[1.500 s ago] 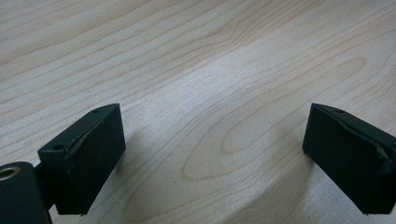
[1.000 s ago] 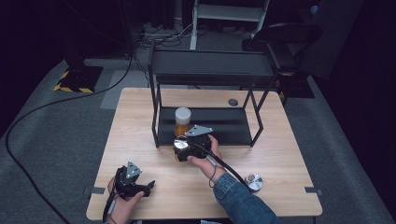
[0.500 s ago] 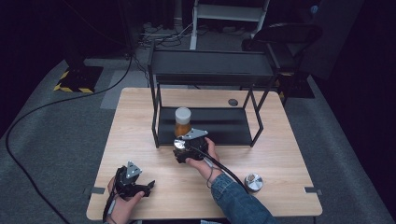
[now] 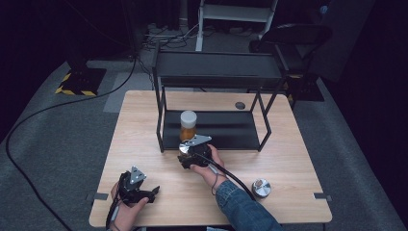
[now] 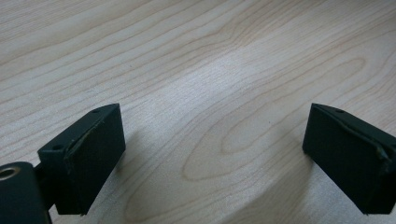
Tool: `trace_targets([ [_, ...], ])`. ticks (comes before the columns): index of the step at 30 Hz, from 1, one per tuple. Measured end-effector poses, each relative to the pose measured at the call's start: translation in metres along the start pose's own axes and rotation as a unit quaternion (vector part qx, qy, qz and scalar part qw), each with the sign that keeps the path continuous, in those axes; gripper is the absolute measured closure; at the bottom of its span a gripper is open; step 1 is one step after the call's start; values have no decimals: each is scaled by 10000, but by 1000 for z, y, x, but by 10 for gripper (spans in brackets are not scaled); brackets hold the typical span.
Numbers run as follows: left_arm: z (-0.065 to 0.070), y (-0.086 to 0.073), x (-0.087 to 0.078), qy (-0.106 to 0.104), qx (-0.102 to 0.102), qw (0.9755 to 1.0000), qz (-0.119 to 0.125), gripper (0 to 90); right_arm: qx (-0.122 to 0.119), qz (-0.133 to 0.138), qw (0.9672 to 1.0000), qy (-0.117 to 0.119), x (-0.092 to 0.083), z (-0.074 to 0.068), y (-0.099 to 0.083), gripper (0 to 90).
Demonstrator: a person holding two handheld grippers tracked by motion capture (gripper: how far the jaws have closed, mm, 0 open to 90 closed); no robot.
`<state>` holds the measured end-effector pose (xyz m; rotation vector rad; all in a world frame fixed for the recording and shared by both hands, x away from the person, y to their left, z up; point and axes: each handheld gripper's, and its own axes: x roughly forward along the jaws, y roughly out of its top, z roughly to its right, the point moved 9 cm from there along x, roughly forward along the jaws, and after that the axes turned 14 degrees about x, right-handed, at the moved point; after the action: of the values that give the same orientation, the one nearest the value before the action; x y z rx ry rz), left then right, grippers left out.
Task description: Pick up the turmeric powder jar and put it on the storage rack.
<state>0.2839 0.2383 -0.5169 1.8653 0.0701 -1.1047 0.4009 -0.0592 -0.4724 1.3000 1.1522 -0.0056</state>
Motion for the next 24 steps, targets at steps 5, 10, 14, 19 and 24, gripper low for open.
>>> trace_targets([
  [5, 0, 0, 0, -2, 1, 10000, 0, 57, -15, -30, 10000, 5, -1, 0, 1, 315],
  [10, 0, 0, 0, 1, 1, 10000, 0, 57, 22, -3, 10000, 36, -8, 0, 3, 315],
  [14, 0, 0, 0, -2, 0, 10000, 0, 57, 61, 47, 10000, 38, -17, 4, 8, 315],
  [19, 0, 0, 0, 1, 0, 10000, -1, 57, 125, 137, 9998, -6, -29, 9, 14, 315],
  [24, 0, 0, 0, -2, 2, 10000, -1, 57, 185, 227, 9995, -66, -41, 15, 20, 315],
])
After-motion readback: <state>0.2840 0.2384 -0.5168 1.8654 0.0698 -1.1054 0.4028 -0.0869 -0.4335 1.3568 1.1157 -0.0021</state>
